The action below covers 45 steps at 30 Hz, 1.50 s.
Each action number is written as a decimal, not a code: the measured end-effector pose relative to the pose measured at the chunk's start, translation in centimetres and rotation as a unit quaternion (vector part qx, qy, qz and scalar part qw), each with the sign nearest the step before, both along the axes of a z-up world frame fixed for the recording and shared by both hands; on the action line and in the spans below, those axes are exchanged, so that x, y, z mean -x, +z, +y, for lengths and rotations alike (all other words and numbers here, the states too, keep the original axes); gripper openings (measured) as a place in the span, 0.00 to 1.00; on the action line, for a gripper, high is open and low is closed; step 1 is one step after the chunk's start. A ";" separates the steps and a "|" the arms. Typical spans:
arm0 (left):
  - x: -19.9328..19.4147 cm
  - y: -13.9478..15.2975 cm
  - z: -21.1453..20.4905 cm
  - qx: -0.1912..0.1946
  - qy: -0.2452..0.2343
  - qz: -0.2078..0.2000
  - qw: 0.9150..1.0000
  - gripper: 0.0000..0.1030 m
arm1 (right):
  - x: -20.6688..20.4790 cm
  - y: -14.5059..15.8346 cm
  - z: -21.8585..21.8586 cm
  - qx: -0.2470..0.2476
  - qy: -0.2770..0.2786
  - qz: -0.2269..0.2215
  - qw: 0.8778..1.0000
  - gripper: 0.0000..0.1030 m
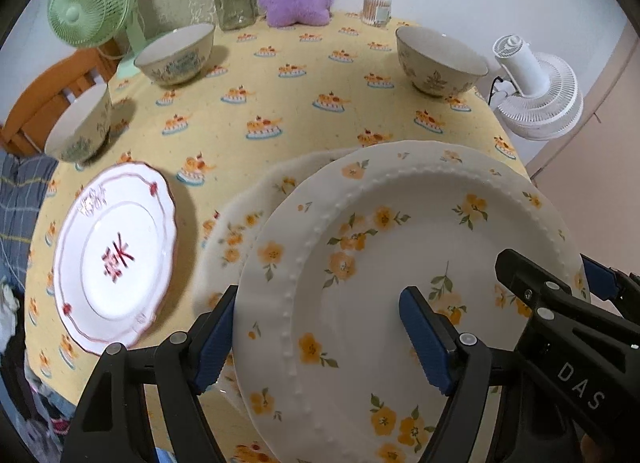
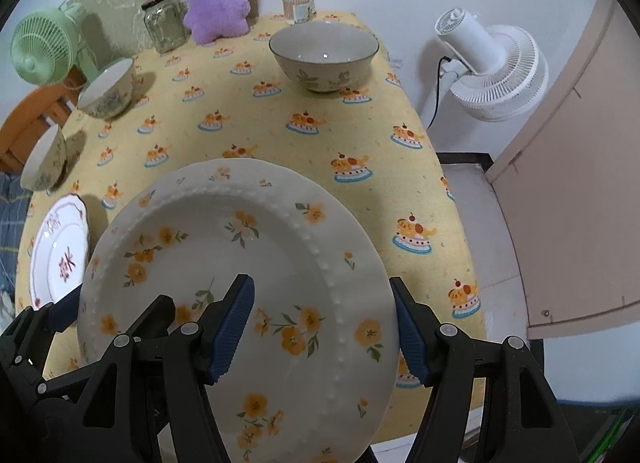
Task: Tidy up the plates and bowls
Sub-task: 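Lower the beaded plate onto the scalloped plate and open both tools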
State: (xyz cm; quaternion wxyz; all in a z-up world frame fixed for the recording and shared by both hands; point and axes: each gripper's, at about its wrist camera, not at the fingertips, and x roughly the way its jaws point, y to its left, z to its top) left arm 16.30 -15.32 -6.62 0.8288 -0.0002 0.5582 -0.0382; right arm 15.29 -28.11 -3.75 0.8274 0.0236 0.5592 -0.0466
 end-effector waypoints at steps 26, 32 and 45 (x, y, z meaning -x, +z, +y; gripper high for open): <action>-1.1 -2.9 0.8 -0.004 0.067 0.032 0.997 0.79 | -3.1 -3.2 0.6 0.005 0.051 0.041 0.998 0.68; -1.0 -2.9 0.6 -0.021 0.068 0.036 0.997 0.81 | -3.1 -3.6 0.8 0.003 0.051 0.046 0.998 0.68; -1.1 -2.8 0.0 -0.062 0.047 0.042 0.996 0.83 | -1.8 -2.5 0.5 0.000 0.039 0.040 0.998 0.68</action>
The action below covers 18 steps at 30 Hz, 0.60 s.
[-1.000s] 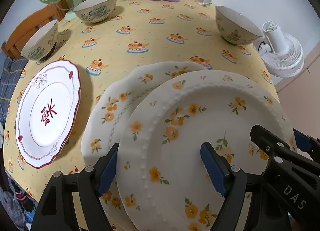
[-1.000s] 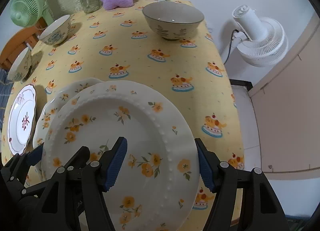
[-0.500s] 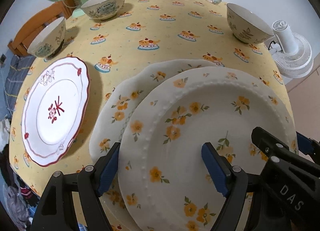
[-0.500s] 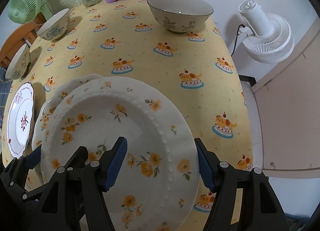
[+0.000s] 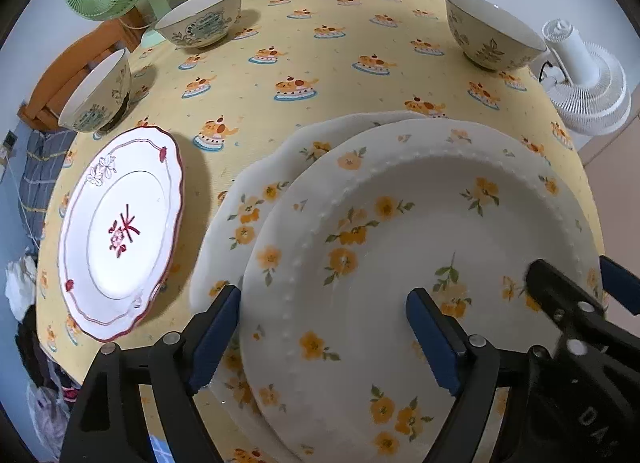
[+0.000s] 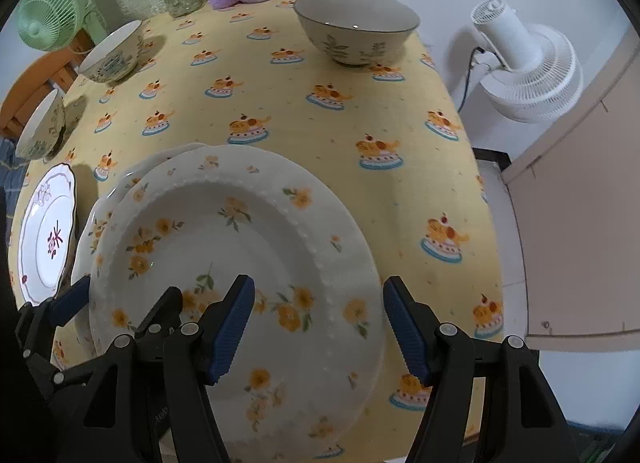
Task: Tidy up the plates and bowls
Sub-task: 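Lower the beaded plate onto the scalloped plate and open both tools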
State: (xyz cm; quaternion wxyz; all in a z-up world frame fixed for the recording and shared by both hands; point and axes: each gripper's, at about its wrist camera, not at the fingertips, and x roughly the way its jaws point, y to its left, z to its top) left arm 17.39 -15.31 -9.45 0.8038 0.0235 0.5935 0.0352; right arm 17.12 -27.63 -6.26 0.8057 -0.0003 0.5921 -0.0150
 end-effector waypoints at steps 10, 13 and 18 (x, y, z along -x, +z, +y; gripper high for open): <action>1.1 1.0 0.1 0.008 -0.047 -0.004 0.999 0.84 | 1.5 0.1 0.0 0.019 -0.027 0.004 0.999 0.45; 1.2 1.1 0.3 0.007 -0.058 -0.007 0.998 0.85 | 1.5 -0.3 0.3 0.025 -0.037 0.005 0.999 0.45; 1.1 1.2 0.8 0.013 -0.066 -0.010 0.998 0.88 | 1.3 -0.7 1.0 0.037 -0.049 0.006 0.998 0.45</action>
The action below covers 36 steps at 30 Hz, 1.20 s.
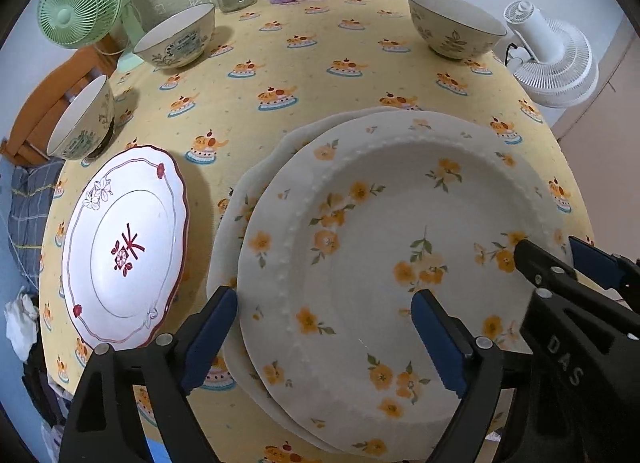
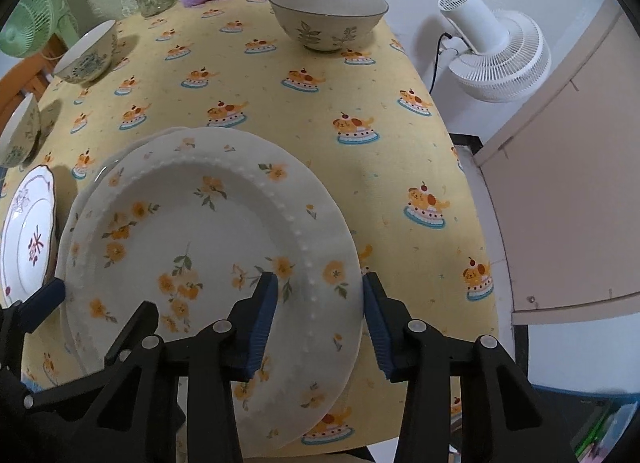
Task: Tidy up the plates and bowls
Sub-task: 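Lower the beaded plate onto the scalloped plate and open both tools, then move both tools toward the white red-rimmed plate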
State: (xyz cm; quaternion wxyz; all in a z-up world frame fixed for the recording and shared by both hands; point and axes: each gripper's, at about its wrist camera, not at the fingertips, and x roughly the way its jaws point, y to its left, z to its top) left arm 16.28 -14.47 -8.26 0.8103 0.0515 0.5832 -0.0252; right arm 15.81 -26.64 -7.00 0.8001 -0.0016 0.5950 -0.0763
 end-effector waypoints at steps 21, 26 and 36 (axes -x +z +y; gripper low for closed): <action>0.3 1.6 2.0 0.045 0.057 -0.014 0.997 0.93 | -1.1 1.0 0.5 -0.067 0.046 -0.025 0.996 0.70; 0.5 3.1 3.4 0.041 0.096 -0.033 0.994 0.93 | -1.3 2.8 1.6 -0.083 0.086 -0.056 0.991 0.73; 0.5 5.2 7.8 0.050 0.079 -0.063 0.994 0.93 | -0.8 5.7 5.7 -0.079 0.088 -0.093 0.989 0.75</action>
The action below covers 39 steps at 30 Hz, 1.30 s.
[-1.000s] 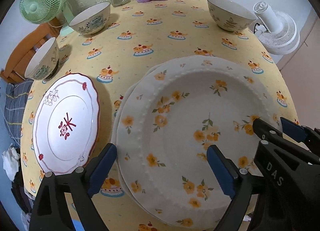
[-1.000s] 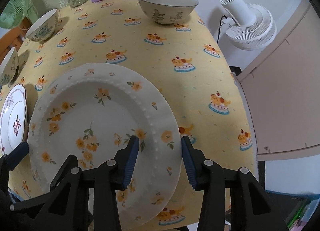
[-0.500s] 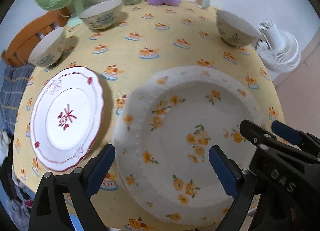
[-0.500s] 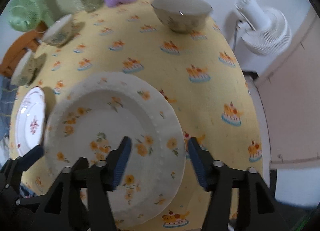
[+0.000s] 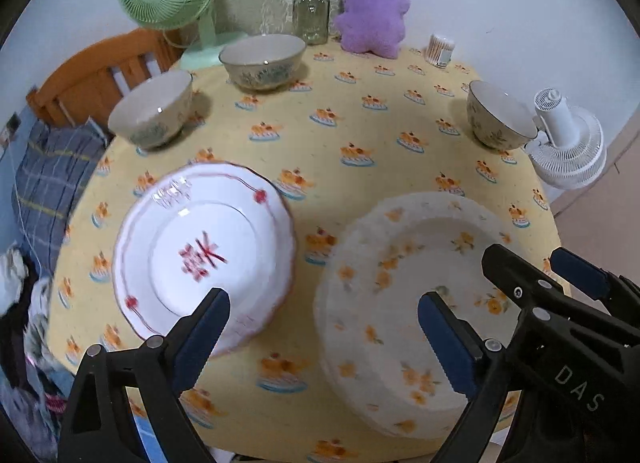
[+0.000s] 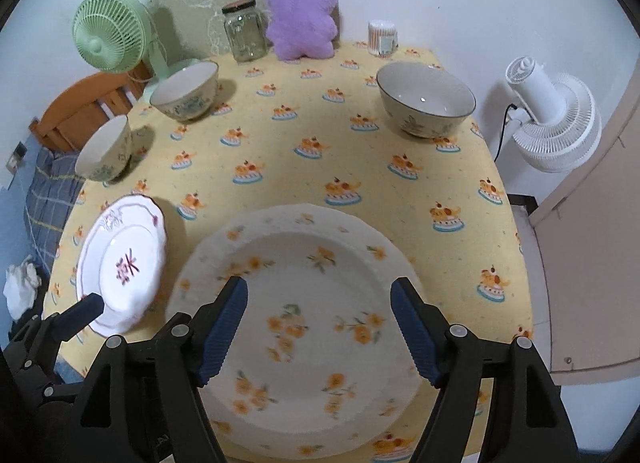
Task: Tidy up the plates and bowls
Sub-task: 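Move both tools toward the white red-rimmed plate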
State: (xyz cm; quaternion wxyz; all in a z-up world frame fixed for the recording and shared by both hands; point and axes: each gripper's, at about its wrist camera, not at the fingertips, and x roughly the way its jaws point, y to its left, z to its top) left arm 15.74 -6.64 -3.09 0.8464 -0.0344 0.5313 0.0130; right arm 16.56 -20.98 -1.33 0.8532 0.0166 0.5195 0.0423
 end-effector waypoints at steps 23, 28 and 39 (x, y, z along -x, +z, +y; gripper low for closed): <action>-0.8 0.2 13.1 -0.003 -0.076 -0.029 0.997 0.87 | 2.2 0.3 13.8 -0.030 -0.102 -0.041 0.993 0.80; -1.5 -1.6 14.0 -0.020 -0.070 -0.020 0.997 0.85 | 1.2 -1.3 15.2 -0.012 -0.098 -0.023 0.995 0.80; -3.3 -5.1 15.9 -0.026 -0.032 0.002 0.999 0.75 | -1.1 -4.6 17.0 0.002 -0.078 -0.018 0.997 0.75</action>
